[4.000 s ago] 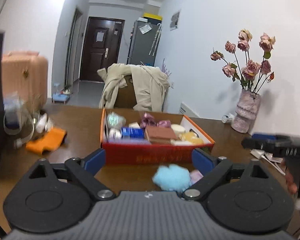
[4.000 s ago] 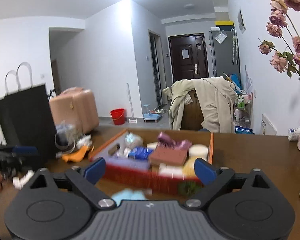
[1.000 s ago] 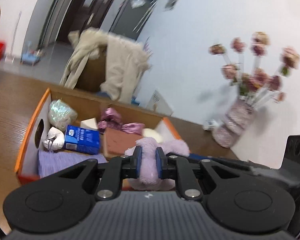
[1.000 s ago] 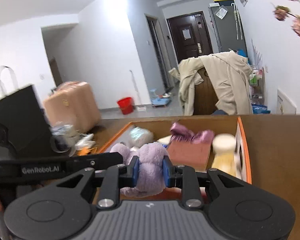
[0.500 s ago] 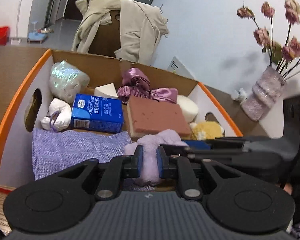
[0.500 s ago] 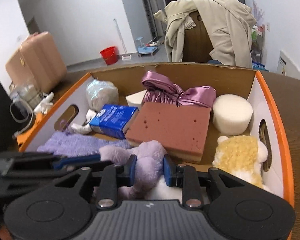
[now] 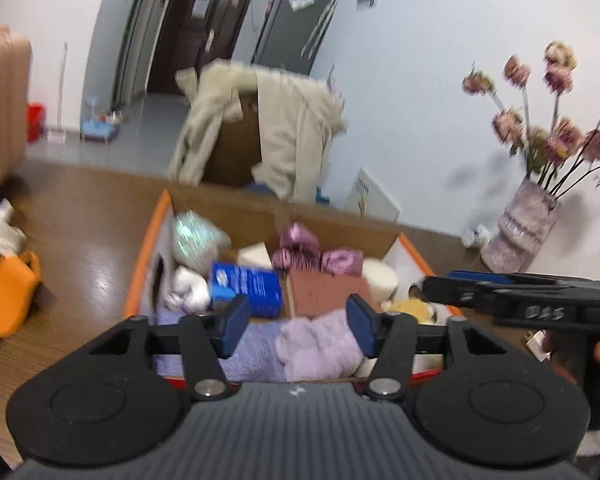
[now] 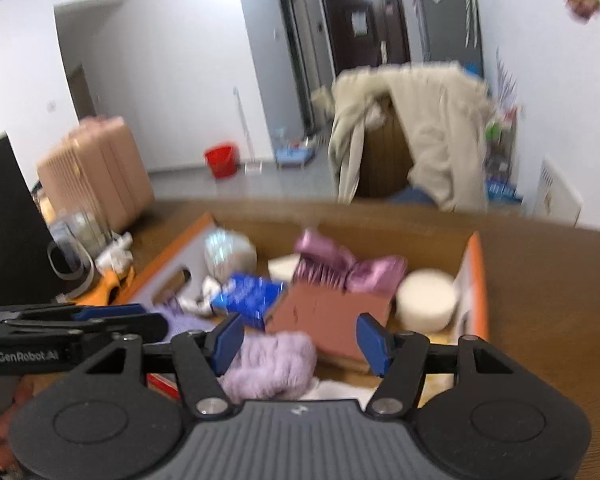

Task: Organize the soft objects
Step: 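Move the left gripper back to the light-blue plush toy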

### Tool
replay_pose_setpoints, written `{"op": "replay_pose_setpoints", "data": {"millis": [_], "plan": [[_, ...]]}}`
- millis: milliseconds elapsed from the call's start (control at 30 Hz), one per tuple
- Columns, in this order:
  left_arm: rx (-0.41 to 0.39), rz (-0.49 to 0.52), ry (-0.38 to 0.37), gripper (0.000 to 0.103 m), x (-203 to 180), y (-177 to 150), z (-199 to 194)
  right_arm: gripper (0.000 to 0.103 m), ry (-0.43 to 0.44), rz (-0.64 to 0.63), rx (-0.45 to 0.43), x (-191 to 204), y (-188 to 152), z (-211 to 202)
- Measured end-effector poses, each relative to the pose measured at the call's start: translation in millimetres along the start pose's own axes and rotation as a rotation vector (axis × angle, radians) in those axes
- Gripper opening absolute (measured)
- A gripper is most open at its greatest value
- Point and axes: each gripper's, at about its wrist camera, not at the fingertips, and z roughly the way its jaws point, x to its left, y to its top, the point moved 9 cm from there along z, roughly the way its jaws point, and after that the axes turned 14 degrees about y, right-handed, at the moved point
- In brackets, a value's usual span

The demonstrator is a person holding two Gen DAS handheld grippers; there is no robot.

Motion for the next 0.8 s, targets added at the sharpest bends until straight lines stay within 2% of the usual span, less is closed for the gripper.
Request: {"op": "replay_pose_setpoints", "data": {"millis": [133, 233, 433, 567, 667, 800], "plan": [[-0.082, 0.028, 0.020, 0.075, 3, 7, -48, 0.074, -0.020, -0.023, -0.080, 8, 6, -54], [-0.107, 0.049, 0.028, 0.076, 1, 1, -76, 0.076, -0.022, -0.034, -0.102, 19, -5, -81], [-0.152, 0.052, 0.022, 0.086, -2, -32, -126, 0.084, 0.003, -0.048, -0.134, 44, -45, -120], [-0.155, 0.062, -0.012, 0.091, -5, -74, -153, 0.086, 0.037, -0.029, -0.144, 62, -88, -137], [-0.141, 0.066, -0.019, 0.095, 0, -107, -166, 0.086, 0.052, -0.025, -0.116, 70, -121, -141], [-0.072, 0.005, -0.002, 0.096, 17, -136, -167, 0.086, 0.032, -0.013, -0.063, 72, -153, -145]]}}
